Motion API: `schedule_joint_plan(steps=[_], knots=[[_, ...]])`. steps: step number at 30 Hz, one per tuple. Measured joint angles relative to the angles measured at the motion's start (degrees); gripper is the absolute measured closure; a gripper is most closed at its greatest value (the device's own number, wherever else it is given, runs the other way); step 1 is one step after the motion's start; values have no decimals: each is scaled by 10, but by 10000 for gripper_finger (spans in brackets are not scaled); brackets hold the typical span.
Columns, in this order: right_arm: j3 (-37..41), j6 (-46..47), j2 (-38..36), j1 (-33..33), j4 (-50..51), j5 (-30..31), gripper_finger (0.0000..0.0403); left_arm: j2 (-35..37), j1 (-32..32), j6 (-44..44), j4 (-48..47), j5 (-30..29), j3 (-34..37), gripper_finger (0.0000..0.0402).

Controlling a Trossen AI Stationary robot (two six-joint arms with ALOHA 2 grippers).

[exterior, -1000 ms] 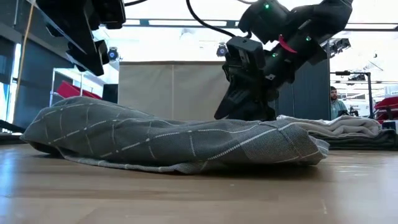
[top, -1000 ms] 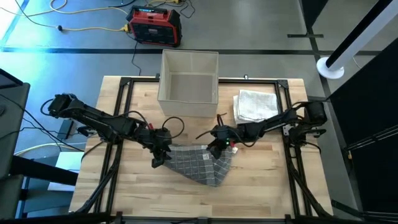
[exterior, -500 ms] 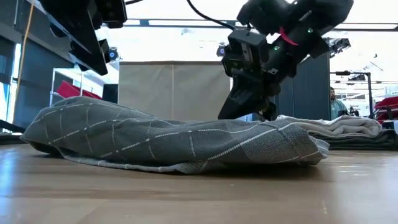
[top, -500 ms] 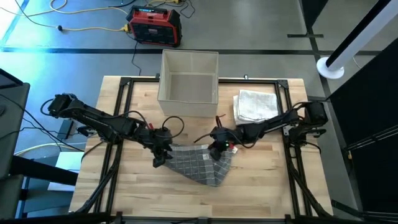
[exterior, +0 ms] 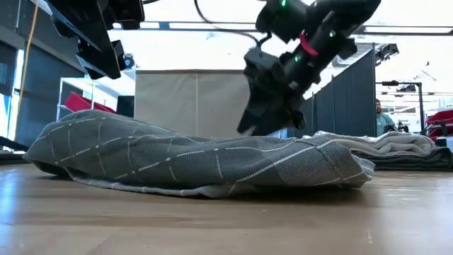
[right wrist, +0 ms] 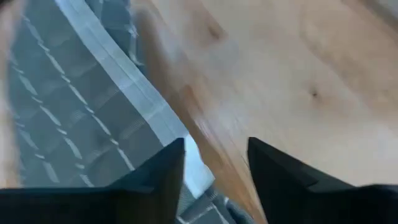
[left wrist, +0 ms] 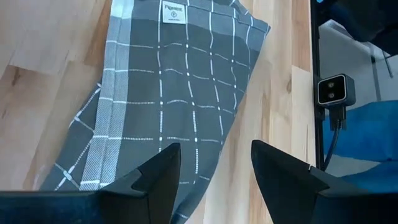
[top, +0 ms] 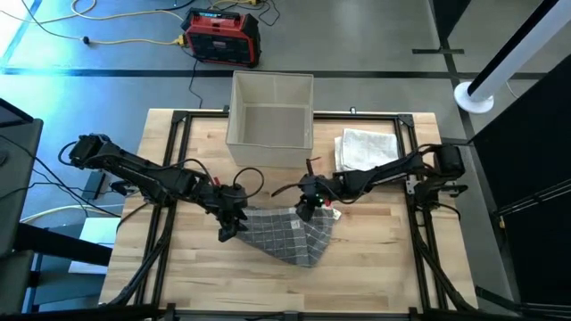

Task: Fold towel
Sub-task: Fold the gray patterned towel

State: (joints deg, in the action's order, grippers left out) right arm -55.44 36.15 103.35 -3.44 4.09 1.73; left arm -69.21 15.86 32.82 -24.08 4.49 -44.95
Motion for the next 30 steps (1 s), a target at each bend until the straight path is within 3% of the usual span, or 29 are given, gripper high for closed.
schedule_joint_plan(steps=[5,7,10,11,16,21,30], knots=[[0,24,23,-11,4,-21,198,0,0,0,-1,-1,0,214],[0,24,18,-15,-4,-15,250,0,0,0,-2,-1,0,214],[0,11,10,-16,-16,-31,366,0,0,-6,-11,-2,0,214],[0,5,7,-15,-18,-40,383,0,0,-12,-11,-6,0,214],[-33,-23,-16,-11,-20,-63,400,0,0,-39,-13,-46,0,214],[-128,-97,-19,-11,32,-72,401,0,-5,-74,1,-75,0,214],[-293,-222,-18,0,156,-94,402,0,-28,-153,187,-77,0,211]])
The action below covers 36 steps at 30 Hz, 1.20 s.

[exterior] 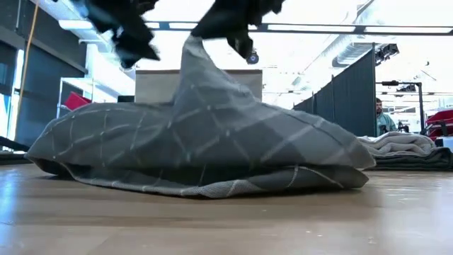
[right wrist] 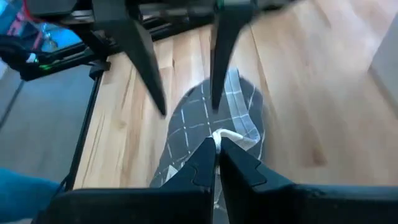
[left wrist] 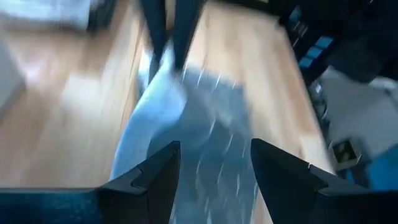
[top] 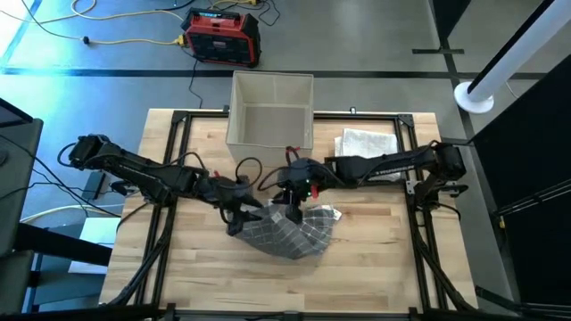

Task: Fold towel
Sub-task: Fold the gray patterned towel

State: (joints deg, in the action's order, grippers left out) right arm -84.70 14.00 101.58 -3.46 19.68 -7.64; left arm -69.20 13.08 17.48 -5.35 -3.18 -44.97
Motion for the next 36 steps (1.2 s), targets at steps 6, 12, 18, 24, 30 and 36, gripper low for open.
schedule_joint_plan(steps=[6,12,18,24,30,36], knots=[[-9,-1,1,5,11,-24,403,0,-26,-34,37,3,0,193],[-9,-1,1,-5,35,-28,403,10,-51,-37,-8,8,0,162],[-9,-1,1,-11,32,-41,403,6,-60,-46,8,36,0,147],[-9,-5,1,-11,20,-42,403,-25,-65,-57,54,80,0,147],[-9,-10,1,-10,14,-42,403,-46,-87,-48,55,107,0,149],[-9,-10,1,-9,14,-40,403,-40,-105,-33,60,110,0,226]])
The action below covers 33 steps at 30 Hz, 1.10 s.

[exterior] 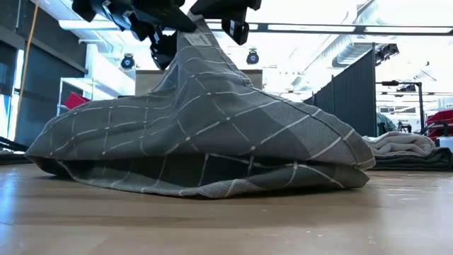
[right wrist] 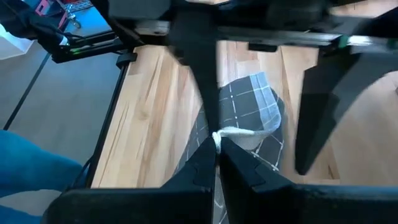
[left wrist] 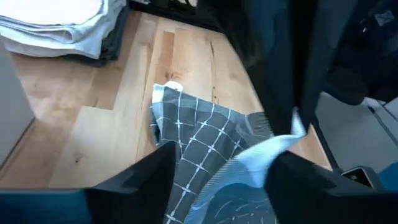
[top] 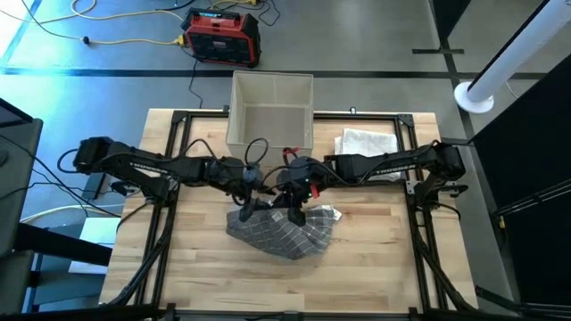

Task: Fold towel
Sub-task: Fold the gray patterned towel

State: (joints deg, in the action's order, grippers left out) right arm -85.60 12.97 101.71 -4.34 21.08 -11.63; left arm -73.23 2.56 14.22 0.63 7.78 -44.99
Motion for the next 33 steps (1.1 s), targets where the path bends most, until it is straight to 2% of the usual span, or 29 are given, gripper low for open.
schedule_joint_plan(steps=[4,6,10,14,20,24,28,33], knots=[[0,11,0,6,3,1,391,0,-1,-6,3,12,0,348],[0,18,-2,10,9,7,376,0,0,-10,3,19,0,387],[-6,26,-32,22,59,11,341,8,3,26,-20,38,-14,391],[-23,25,-89,30,149,25,321,41,16,21,-94,40,-71,398],[-23,38,-153,17,279,84,316,100,27,-4,-234,38,-194,399],[15,39,-163,-3,329,90,316,120,39,12,-366,37,-242,400],[90,41,-163,-19,321,69,316,125,68,65,-502,37,-244,400],[199,64,-163,-25,240,67,315,106,119,112,-651,37,-244,401]])
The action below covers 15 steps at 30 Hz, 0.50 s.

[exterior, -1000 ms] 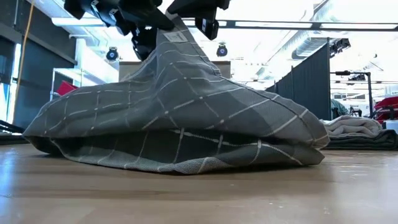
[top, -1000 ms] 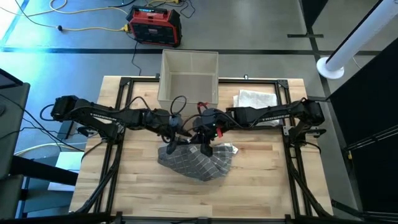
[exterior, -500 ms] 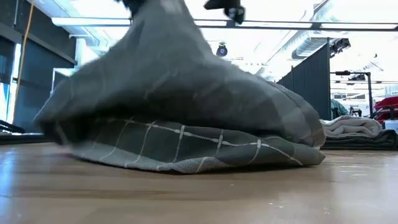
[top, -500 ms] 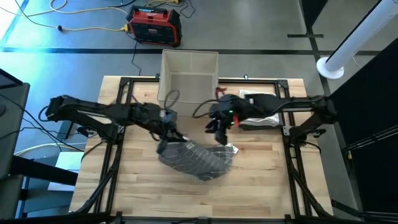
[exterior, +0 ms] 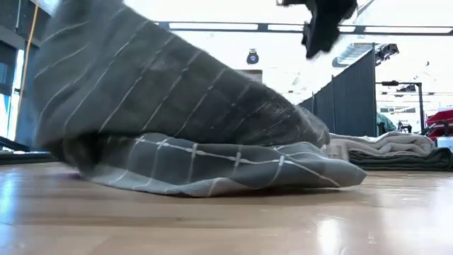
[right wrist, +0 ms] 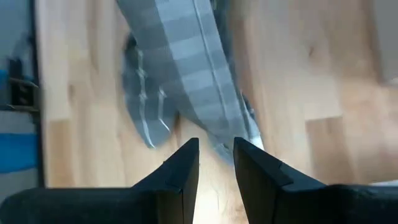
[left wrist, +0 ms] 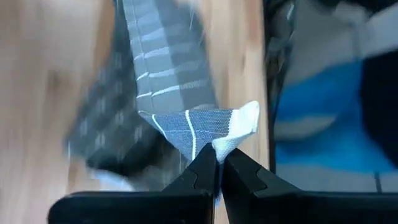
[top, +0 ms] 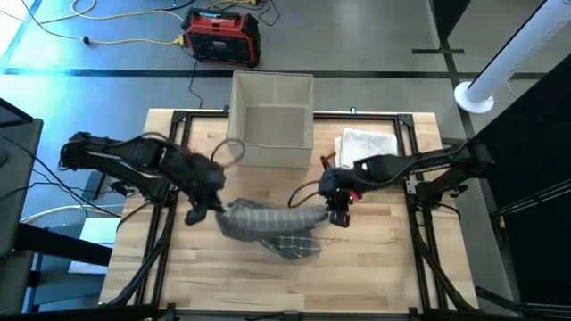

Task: Fold towel
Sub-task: Fold the gray patterned towel

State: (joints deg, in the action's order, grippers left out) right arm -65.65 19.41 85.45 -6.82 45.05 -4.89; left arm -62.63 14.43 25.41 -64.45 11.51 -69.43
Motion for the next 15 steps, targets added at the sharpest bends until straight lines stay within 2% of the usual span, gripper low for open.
schedule_joint_plan(steps=[3,7,15], knots=[[45,5,0,5,-48,3,310,-4,22,21,-62,0,0,401],[82,-7,0,15,-123,4,291,-4,32,31,-65,0,0,401],[150,-60,7,68,-232,23,225,-4,32,45,-109,30,0,401]])
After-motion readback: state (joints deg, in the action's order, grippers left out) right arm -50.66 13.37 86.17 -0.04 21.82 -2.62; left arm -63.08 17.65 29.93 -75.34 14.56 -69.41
